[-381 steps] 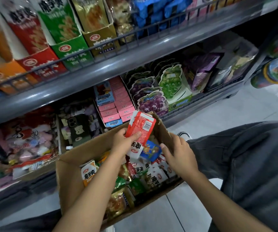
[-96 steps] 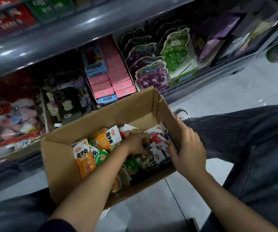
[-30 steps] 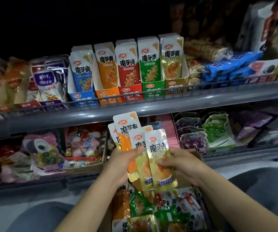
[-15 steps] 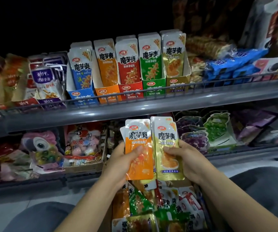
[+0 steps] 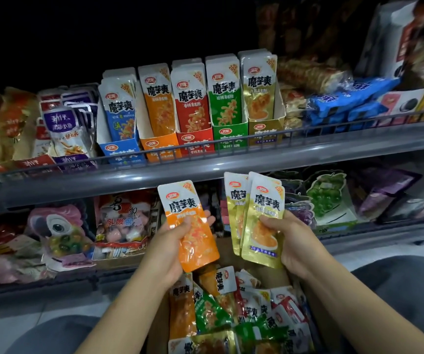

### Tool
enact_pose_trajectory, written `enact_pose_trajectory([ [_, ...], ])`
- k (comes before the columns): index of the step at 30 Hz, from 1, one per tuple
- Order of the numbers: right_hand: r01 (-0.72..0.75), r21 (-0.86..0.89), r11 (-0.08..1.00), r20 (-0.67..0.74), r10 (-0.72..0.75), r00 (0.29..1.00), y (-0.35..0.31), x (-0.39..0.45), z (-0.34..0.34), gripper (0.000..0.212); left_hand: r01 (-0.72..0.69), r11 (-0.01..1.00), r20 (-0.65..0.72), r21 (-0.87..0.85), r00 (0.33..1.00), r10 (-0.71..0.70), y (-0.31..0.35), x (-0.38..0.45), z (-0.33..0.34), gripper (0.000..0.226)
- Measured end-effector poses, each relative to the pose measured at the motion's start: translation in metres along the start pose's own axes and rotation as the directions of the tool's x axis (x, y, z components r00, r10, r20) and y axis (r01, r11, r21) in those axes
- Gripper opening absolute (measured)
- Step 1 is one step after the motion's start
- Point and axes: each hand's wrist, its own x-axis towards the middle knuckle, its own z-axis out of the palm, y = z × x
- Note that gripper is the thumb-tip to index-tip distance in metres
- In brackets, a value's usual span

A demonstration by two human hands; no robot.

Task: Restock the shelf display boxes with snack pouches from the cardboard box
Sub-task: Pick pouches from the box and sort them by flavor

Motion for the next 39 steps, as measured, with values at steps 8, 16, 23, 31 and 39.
enact_pose_trajectory([
  [8, 0.035, -0.203, 0.978, 0.111, -0.013, 0.994, 0.013, -0.004, 0.021, 0.032, -0.117, 0.961, 0.001, 0.251, 0.993, 0.120, -0.007, -0.005, 0.017, 0.041],
  [16, 0.194, -0.407, 0.893, 0.128, -0.155, 0.980, -0.003, 0.009, 0.043, 0.038, -0.237, 0.897, -0.045, 0.374, 0.961, 0.273, 0.010, 0.003, 0.022, 0.035],
  [23, 0.262, -0.506, 0.822, 0.302, -0.116, 0.946, -0.040, 0.026, 0.070, 0.044, -0.322, 0.880, -0.064, 0.347, 0.929, 0.365, 0.044, 0.009, 0.016, 0.034],
  [31, 0.397, -0.547, 0.737, 0.305, -0.266, 0.915, -0.076, 0.055, 0.110, 0.045, -0.340, 0.917, -0.084, 0.207, 0.928, 0.363, 0.071, 0.025, 0.013, 0.024],
  [39, 0.470, -0.574, 0.671, 0.273, -0.384, 0.882, -0.131, 0.061, 0.099, 0.047, -0.374, 0.910, 0.003, 0.179, 0.925, 0.380, 0.083, 0.033, 0.037, 0.013],
])
